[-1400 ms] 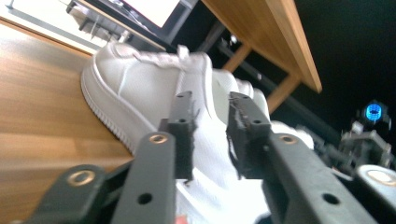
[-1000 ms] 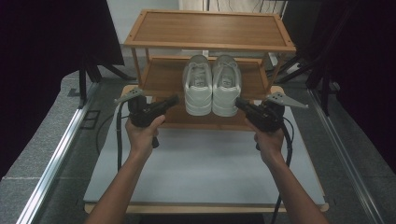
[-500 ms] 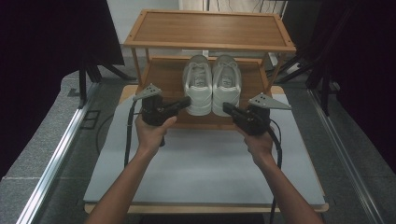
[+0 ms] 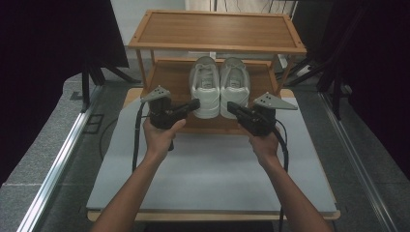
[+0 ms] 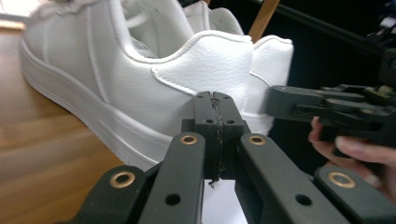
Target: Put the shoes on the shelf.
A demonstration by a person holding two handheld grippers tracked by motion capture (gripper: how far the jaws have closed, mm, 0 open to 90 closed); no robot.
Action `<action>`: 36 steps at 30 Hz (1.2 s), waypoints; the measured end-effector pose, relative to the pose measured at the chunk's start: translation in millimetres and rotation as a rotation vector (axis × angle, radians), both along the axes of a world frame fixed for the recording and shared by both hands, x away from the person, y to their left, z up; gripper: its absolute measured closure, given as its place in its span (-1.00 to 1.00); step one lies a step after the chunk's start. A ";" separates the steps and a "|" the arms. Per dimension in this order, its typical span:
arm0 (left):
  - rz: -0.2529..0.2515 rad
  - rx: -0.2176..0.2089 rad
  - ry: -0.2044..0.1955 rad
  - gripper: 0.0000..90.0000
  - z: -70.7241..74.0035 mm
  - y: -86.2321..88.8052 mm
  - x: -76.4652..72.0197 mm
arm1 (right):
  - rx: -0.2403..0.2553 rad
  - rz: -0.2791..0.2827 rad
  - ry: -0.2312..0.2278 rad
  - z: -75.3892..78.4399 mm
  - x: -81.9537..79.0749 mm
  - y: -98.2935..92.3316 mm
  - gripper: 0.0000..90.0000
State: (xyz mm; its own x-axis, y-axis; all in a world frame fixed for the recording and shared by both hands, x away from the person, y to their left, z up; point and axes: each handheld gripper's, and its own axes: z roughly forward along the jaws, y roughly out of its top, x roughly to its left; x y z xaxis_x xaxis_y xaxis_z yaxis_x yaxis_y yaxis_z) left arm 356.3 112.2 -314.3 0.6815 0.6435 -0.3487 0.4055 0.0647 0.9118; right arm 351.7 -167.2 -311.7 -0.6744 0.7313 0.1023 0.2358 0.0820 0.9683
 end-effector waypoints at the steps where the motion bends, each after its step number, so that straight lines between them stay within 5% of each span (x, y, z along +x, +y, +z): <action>1: -0.001 0.006 -0.004 1.00 0.4 -0.8 -0.8 | -0.009 -0.001 -0.005 0.1 0.0 0.7 0.99; 7: -0.013 0.015 -0.004 1.00 1.7 -8.5 0.3 | -0.025 0.001 -0.011 0.9 2.5 3.1 0.99; 10: -0.031 0.018 -0.006 1.00 1.8 -11.7 -1.8 | 0.004 0.000 0.019 -0.5 2.2 0.6 0.99; 22: -0.027 0.086 -0.021 1.00 2.6 -27.5 -3.4 | -0.001 -0.044 0.006 -2.7 -6.7 -17.4 0.99; 36: -0.011 0.087 0.007 1.00 3.7 -29.1 13.5 | 0.033 -0.040 0.032 -3.8 12.2 -18.2 0.99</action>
